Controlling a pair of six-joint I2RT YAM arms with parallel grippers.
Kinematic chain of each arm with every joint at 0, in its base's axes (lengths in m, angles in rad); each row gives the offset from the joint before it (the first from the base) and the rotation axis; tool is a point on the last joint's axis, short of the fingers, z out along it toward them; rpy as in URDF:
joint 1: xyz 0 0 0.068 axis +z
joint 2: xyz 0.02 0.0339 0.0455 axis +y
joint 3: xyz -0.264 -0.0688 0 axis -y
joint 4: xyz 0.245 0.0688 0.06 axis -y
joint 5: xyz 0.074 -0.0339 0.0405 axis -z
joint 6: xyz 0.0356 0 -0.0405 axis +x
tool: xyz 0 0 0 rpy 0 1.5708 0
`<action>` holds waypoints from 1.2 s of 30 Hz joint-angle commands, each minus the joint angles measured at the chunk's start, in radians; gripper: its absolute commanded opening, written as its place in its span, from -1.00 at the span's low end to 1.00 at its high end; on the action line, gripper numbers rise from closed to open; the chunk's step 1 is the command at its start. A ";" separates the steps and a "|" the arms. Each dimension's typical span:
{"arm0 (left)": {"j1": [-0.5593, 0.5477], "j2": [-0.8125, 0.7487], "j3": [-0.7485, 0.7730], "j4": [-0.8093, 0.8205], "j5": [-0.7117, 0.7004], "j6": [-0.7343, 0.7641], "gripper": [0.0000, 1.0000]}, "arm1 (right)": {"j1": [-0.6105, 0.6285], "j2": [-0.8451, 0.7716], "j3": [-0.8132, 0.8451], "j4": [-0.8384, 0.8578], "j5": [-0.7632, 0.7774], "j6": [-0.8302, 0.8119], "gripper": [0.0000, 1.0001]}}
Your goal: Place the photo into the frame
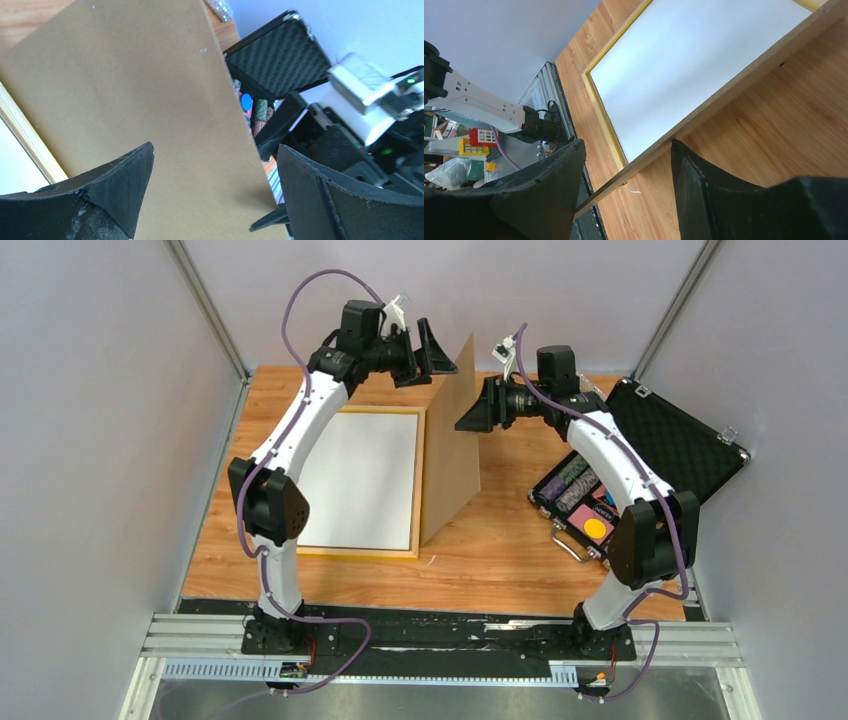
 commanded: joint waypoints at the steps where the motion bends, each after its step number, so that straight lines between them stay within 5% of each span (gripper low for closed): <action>1: 0.009 -0.080 0.017 0.051 0.031 -0.040 1.00 | 0.033 -0.026 0.052 0.007 -0.041 -0.011 0.23; 20: -0.020 -0.090 -0.030 0.057 0.043 -0.093 1.00 | 0.092 0.026 0.127 0.008 -0.140 0.047 0.38; 36: -0.017 -0.135 -0.048 -0.167 -0.185 0.095 1.00 | 0.195 0.118 0.164 0.031 -0.175 0.074 0.37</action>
